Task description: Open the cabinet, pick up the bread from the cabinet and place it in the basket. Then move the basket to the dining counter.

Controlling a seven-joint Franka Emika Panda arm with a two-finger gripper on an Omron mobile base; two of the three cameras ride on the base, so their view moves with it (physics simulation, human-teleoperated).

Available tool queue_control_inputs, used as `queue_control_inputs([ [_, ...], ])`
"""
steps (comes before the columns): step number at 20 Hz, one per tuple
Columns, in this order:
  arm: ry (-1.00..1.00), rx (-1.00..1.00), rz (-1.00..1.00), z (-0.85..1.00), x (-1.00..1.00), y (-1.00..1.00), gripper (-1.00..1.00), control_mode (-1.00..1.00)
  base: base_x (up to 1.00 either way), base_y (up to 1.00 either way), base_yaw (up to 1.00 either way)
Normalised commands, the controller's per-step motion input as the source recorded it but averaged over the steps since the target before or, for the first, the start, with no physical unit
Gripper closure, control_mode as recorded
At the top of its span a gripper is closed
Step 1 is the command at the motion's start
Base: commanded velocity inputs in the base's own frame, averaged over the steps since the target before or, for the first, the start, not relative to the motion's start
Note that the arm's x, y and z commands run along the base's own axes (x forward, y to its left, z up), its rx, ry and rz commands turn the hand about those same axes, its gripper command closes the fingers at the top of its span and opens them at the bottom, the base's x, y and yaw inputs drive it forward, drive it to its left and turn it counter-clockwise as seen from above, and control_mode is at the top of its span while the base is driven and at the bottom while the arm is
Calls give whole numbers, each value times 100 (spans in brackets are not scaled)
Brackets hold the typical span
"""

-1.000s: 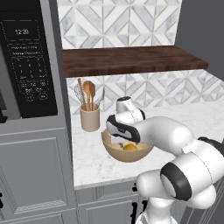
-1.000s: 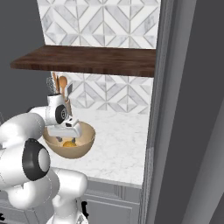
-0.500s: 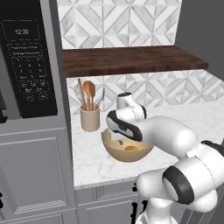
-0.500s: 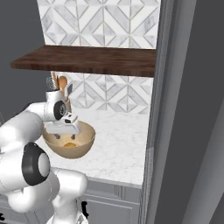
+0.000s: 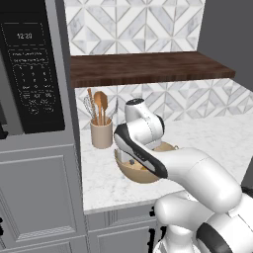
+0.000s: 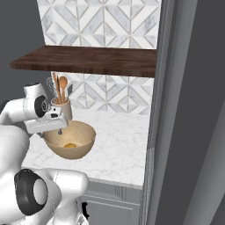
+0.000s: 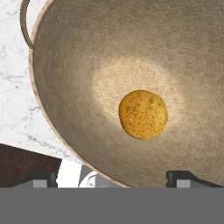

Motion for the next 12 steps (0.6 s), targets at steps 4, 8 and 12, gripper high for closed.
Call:
queue_control_inputs([
  [4,0,0,37,36,-30,44,-100,-100,0,0,0],
  [8,2,0,22,1,3,17,-100,-100,0,0,0],
  [12,4,-1,11,-10,28,11,-100,-100,0,0,0],
])
